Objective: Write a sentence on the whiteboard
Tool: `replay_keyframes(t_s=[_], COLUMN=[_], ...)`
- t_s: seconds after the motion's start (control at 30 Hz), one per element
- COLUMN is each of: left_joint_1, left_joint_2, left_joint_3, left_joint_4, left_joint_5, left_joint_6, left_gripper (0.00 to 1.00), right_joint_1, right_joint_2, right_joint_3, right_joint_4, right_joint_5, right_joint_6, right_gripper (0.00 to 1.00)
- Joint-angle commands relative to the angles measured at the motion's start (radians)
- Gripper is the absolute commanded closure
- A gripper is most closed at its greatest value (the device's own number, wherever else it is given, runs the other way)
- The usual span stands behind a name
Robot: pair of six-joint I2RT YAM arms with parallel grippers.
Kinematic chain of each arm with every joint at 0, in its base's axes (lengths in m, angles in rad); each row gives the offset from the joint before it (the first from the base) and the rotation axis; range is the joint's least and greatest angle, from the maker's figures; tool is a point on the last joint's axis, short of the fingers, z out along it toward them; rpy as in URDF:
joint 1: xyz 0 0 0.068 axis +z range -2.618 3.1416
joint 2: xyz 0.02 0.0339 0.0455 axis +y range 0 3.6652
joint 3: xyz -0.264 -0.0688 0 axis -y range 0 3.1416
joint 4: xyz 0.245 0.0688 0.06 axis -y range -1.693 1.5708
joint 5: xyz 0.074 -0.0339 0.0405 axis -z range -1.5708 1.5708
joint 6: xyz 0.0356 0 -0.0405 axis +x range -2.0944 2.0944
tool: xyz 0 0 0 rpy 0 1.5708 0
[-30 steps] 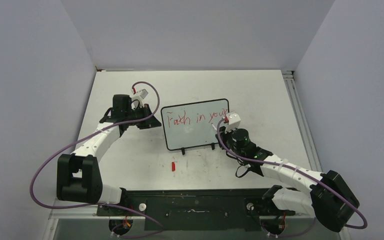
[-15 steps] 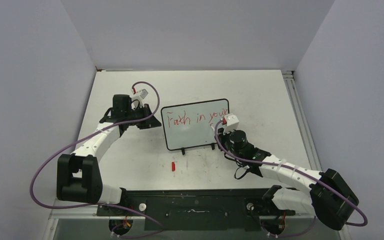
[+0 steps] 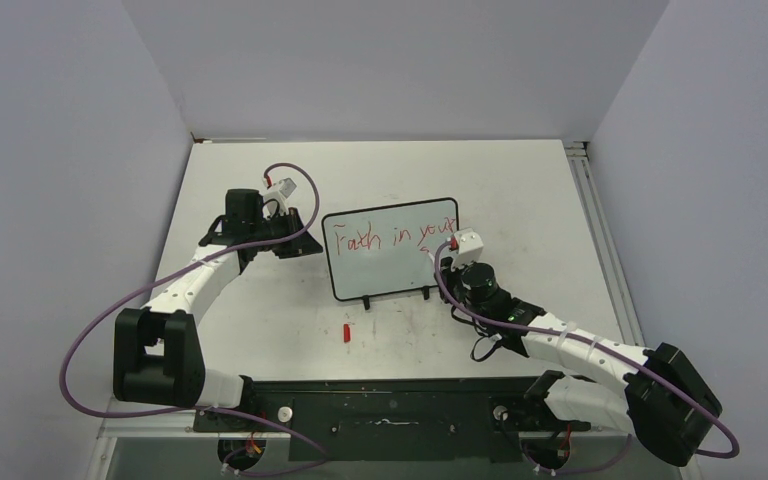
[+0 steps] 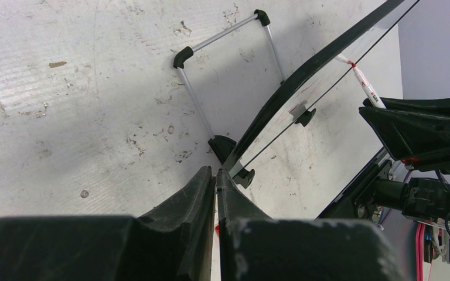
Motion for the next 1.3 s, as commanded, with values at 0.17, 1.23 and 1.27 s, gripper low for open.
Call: replay_keyframes(t_s=[0.17,1.23,1.27], left_joint_1=[0.028,-0.003,-0.004], left_joint_2=[-0.063,0.041,0.041], left_joint_3=[0.003,0.004,0.004], left_joint_4=[0.024,0.084,0.085], left_joint_5=[0.024,0.11,0.108], left_joint_6=[-0.003,-0.029,-0.028], left_gripper=[0.82,0.66,0.67], right_joint_1=[0.037,-0.01,-0.01], right_joint_2=[0.025,-0.025,-0.024], right_joint_3=[0.004,0.02,0.019], right_joint_4=[0.039,0.038,0.039], right_joint_5=[-0.006,0.001,0.001], right_joint_6=[0.006,-0.016,-0.016], right_gripper=[0.95,0.95,0.95])
